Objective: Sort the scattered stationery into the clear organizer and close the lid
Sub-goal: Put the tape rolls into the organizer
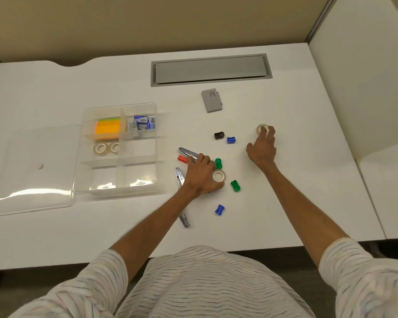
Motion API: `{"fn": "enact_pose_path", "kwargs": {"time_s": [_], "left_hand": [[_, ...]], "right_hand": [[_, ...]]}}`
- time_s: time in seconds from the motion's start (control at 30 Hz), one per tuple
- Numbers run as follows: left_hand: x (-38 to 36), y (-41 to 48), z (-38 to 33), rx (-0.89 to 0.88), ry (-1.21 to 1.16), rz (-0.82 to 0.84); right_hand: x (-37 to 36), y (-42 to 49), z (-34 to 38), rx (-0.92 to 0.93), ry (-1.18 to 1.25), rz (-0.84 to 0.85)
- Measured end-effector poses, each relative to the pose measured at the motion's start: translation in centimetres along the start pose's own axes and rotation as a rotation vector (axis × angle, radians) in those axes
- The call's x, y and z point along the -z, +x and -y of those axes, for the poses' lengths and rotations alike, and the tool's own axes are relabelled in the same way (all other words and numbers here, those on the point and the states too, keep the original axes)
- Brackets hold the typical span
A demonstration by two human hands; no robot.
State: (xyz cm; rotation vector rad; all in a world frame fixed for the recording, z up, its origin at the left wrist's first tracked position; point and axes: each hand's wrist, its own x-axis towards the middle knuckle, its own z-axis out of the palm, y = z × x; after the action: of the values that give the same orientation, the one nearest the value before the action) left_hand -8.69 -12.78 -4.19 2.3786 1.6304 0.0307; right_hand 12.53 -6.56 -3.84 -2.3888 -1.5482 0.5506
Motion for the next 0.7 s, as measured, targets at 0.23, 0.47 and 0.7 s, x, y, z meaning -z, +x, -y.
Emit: {"fn": "enact_pose_path", "kwargs": {"time_s": [0.23,0.47,0.7], "left_hand": [[0.4,0.6,0.4,0.048,-0.053,-0.050],[2.4,1.7,2.0,0.096,-0.108,-0.125],[4.0,1.6,4.2,0.102,-0.131,-0.183]], "right_hand": [[0.6,1.0,-0.2,0.009,-0.067,0.015],[0.2,-0.7,0.1,0.020,0.039,-0.019],[0.2,-1.0,0.8,-0.004,-0.026,0.063]]}}
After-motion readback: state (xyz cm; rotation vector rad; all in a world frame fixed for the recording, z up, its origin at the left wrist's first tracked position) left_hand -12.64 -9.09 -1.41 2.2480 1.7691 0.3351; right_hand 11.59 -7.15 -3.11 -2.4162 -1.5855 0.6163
